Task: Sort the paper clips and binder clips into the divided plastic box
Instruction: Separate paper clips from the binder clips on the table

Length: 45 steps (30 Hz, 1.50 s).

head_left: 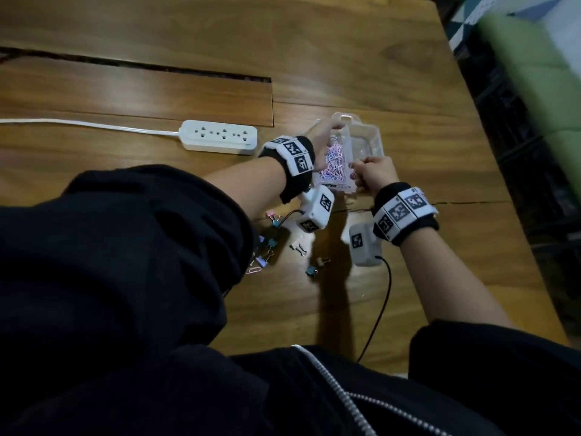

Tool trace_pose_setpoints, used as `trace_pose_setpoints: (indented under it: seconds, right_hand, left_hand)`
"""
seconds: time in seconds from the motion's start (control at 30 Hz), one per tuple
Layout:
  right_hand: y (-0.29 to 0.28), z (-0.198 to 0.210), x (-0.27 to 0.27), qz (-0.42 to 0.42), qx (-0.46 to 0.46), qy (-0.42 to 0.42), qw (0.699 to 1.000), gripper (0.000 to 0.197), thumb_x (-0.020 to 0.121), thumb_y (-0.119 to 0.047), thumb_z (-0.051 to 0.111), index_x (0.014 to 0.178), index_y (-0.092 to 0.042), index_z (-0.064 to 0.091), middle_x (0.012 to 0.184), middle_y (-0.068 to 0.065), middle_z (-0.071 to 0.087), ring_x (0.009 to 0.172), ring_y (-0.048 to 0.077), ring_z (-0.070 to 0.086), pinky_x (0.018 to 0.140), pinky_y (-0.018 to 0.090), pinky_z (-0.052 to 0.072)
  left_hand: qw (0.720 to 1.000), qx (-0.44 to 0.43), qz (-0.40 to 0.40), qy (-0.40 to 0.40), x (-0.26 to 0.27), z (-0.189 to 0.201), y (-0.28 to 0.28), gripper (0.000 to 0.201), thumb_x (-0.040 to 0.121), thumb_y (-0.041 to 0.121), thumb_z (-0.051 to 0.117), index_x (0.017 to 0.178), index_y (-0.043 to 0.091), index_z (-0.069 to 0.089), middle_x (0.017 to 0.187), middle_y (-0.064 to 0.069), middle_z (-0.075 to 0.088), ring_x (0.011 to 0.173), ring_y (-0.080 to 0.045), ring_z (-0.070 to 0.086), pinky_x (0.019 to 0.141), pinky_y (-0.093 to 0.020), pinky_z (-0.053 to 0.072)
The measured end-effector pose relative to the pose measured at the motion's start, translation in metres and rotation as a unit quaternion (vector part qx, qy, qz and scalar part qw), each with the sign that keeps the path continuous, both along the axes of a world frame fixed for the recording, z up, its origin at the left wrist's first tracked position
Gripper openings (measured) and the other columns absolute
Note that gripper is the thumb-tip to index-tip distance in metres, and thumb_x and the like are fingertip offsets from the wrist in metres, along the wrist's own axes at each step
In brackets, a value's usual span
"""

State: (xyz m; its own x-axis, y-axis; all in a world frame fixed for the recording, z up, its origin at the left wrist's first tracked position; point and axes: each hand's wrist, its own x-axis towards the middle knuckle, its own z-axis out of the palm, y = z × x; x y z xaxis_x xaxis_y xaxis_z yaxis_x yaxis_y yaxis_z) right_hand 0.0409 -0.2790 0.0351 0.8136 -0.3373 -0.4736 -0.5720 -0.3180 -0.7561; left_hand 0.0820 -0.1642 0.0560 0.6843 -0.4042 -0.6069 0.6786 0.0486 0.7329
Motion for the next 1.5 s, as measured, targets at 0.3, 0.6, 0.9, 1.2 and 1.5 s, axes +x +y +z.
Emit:
trace_pose_setpoints:
  seconds: [0.3,0.6,0.9,1.2,1.5]
  right_hand:
    - [0.026,-0.003,0.010,0.054,0.035,-0.006,0.998,0.033,0.096,-0.013,0.034,0.119,0.006,0.049,0.129,0.027,0.048,0.121,0.038,0.046,0.104,0.047,0.039]
    - [0.068,-0.003,-0.058,0.062,0.002,-0.144,0.988,0.021,0.091,0.002,0.040,0.096,-0.013,0.055,0.096,0.001,0.057,0.089,0.014,0.053,0.079,0.025,0.047]
    - [0.179,-0.037,-0.091,0.424,-0.247,-0.059,0.869,0.054,0.088,0.002,0.043,0.136,-0.023,0.042,0.142,0.005,0.039,0.122,0.025,0.037,0.104,0.037,0.033]
    - [0.189,-0.041,-0.082,0.397,-0.277,-0.004,0.875,0.020,0.088,-0.013,0.056,0.107,-0.006,0.054,0.114,0.013,0.052,0.103,0.027,0.053,0.086,0.036,0.044]
    - [0.168,-0.047,-0.096,0.287,-0.167,0.030,0.943,0.022,0.082,-0.023,0.065,0.068,-0.011,0.052,0.086,0.008,0.061,0.083,0.020,0.059,0.068,0.024,0.051]
  left_hand:
    - [0.858,0.369,-0.236,-0.267,-0.017,-0.033,0.113,0.030,0.092,0.008,0.047,0.121,0.009,0.055,0.124,-0.010,0.056,0.103,-0.018,0.054,0.073,-0.018,0.048]
    - [0.685,0.550,-0.352,-0.323,-0.055,-0.070,0.209,0.048,0.090,0.005,0.044,0.137,0.009,0.041,0.147,-0.011,0.033,0.134,-0.029,0.031,0.112,-0.043,0.029]
    - [0.675,0.537,-0.343,-0.371,-0.099,-0.065,0.203,0.042,0.087,0.018,0.057,0.128,0.014,0.052,0.124,-0.011,0.048,0.116,-0.026,0.043,0.099,-0.037,0.040]
    - [0.787,0.488,-0.232,-0.300,-0.114,-0.070,0.201,0.017,0.078,0.016,0.070,0.085,0.009,0.056,0.092,-0.011,0.062,0.077,-0.020,0.052,0.064,-0.027,0.043]
    - [0.839,0.441,-0.168,-0.272,-0.122,-0.068,0.207,0.024,0.083,0.028,0.063,0.085,0.004,0.063,0.074,-0.005,0.059,0.059,-0.011,0.050,0.048,-0.018,0.037]
